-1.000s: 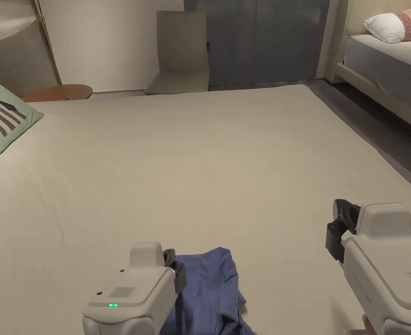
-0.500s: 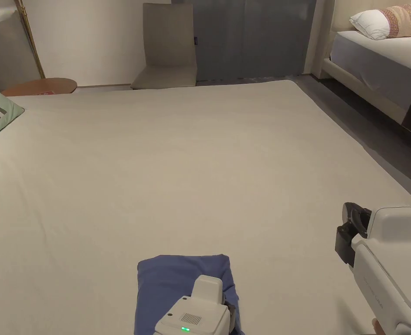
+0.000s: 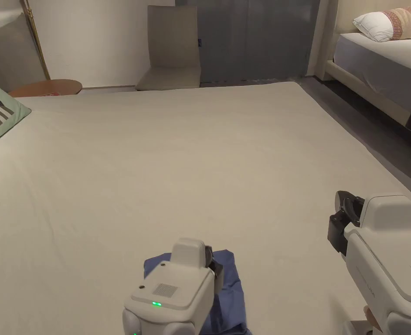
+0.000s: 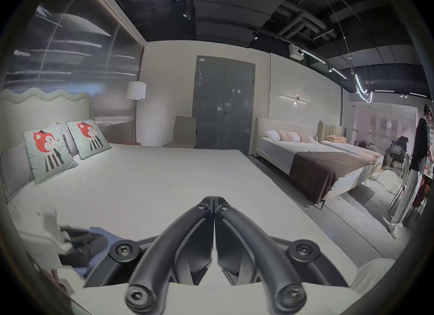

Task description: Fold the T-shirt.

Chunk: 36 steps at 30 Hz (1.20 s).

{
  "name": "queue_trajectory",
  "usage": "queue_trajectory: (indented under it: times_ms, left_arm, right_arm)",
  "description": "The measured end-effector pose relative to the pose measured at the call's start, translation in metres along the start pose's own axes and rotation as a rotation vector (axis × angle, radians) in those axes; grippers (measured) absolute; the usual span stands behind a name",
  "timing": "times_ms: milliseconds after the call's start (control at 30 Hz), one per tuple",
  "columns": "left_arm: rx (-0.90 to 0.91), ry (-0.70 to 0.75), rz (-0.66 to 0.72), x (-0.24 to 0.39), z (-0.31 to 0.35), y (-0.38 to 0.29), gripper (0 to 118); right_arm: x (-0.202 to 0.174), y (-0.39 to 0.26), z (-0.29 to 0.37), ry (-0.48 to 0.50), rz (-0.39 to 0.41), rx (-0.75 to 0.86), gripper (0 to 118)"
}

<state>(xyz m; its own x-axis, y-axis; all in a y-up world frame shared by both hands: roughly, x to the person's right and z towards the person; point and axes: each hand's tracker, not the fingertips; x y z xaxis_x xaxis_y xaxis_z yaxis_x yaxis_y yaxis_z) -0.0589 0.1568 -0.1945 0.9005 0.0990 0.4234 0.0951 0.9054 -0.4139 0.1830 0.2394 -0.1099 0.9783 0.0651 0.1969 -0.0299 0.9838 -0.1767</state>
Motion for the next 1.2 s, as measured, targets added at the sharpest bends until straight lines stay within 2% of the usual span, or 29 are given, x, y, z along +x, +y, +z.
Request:
queue_trajectory:
  times_ms: [300, 533, 1033, 1133, 1200]
  left_arm:
    - [0.248, 0.191, -0.093, -0.061, 0.069, 0.067, 0]
    - [0.336, 0.353, -0.125, -0.111, 0.104, 0.085, 0]
    - [0.326, 0.412, -0.034, -0.156, 0.112, 0.084, 0]
    - [0.320, 0.416, -0.039, -0.160, 0.106, 0.084, 0]
    - [0.314, 0.401, -0.028, -0.158, 0.107, 0.083, 0]
  right_arm:
    - [-0.040, 0.015, -0.006, 0.055, 0.006, 0.068, 0]
    - [-0.064, 0.025, -0.008, 0.088, 0.004, 0.122, 0]
    - [-0.081, 0.037, -0.011, 0.138, 0.014, 0.129, 1]
    - [-0.082, 0.034, -0.014, 0.150, 0.018, 0.105, 1]
    - [-0.086, 0.026, -0.025, 0.187, 0.025, 0.032, 1]
